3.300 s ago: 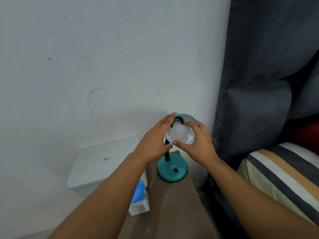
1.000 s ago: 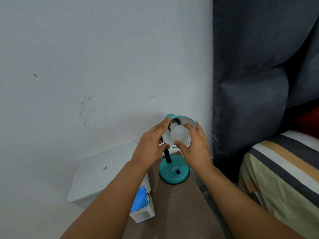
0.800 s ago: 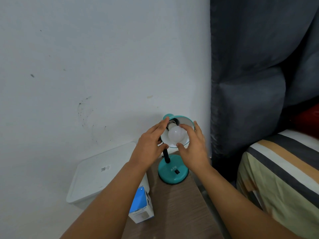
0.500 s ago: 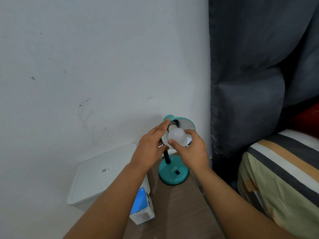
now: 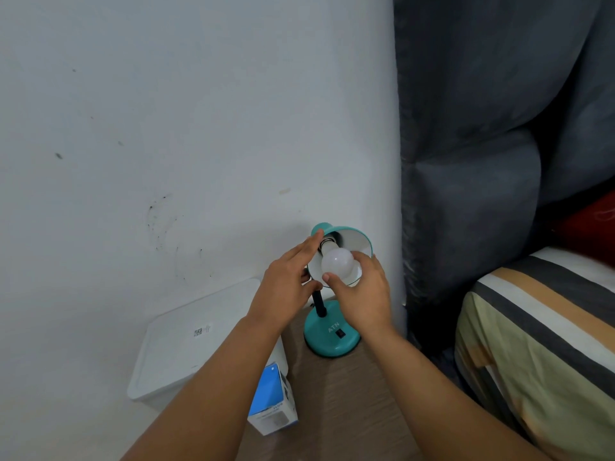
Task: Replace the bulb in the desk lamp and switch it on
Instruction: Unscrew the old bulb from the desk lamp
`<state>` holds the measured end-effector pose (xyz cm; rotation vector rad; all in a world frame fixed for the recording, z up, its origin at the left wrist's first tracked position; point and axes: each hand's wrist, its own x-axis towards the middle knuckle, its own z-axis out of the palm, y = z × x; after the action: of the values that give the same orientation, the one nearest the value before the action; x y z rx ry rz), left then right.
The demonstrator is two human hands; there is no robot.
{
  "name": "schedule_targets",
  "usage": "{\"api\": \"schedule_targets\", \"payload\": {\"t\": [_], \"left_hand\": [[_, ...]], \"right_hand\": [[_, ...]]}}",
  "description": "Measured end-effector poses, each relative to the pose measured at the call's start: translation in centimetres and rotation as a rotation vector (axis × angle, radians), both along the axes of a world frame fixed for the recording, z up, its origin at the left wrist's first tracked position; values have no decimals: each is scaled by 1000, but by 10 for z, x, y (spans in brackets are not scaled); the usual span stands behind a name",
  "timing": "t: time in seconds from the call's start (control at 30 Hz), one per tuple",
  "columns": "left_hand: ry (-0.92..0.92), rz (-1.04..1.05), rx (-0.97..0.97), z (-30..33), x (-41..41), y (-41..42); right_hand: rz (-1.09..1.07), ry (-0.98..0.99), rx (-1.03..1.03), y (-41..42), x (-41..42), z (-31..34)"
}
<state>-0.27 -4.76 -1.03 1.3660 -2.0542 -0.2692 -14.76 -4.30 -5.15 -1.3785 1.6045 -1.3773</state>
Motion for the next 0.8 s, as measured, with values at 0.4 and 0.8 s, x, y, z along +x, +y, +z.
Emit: {"api": "schedule_targets", "payload": {"t": [0.4,0.8], "left_hand": [[-9,12,-20,-2,-2,1],[0,23,-28,-4,-3,2]], "right_hand": [[27,-219,76,8,-4,9],[27,-265,111,12,1,12]]}}
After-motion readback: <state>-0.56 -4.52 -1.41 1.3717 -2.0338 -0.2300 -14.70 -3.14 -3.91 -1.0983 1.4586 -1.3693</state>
